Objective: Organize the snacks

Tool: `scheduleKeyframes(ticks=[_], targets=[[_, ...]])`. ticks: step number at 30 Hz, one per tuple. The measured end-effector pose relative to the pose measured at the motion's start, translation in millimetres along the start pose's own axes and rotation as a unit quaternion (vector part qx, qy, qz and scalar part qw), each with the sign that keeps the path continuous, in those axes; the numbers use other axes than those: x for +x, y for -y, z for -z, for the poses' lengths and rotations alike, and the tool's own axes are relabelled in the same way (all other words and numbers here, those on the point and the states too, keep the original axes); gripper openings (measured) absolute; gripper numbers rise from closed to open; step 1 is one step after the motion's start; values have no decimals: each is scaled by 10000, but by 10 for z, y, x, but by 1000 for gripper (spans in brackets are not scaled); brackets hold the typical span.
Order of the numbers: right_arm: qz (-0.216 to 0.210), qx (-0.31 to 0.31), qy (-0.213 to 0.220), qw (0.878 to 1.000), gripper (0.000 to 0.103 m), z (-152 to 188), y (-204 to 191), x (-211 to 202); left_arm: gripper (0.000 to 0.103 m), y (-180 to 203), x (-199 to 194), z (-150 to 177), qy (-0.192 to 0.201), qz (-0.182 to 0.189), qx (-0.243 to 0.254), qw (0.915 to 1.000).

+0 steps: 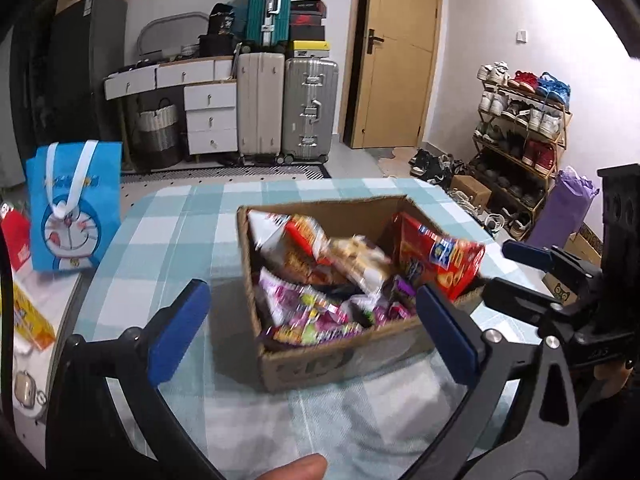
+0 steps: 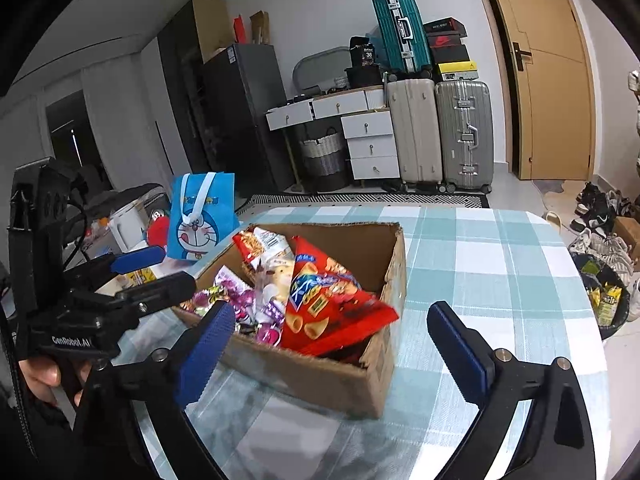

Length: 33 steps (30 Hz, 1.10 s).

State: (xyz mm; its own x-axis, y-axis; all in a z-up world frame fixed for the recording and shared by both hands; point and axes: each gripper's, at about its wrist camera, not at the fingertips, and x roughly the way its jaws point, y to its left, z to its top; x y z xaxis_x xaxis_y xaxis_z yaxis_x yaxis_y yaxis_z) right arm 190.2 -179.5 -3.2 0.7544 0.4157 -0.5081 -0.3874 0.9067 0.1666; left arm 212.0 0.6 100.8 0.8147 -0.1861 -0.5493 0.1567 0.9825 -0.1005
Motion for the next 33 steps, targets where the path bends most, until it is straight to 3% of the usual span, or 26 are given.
scheduleKeyframes(ticks=[9, 18, 28, 33], targets=[[-38, -121, 140, 9998, 102, 251, -131, -126, 103, -133, -97, 398, -75, -169, -124, 9998], [37, -190, 237, 9995, 102, 585, -164, -183, 103, -82, 18, 804, 13, -307, 54, 9995], [295, -373, 747, 9961, 102, 718, -162, -294, 103, -67, -19, 926, 531, -430, 70, 9976], [341, -428, 816, 9952, 102, 743, -172, -304, 103, -149, -10, 915, 541, -404, -72, 9977]])
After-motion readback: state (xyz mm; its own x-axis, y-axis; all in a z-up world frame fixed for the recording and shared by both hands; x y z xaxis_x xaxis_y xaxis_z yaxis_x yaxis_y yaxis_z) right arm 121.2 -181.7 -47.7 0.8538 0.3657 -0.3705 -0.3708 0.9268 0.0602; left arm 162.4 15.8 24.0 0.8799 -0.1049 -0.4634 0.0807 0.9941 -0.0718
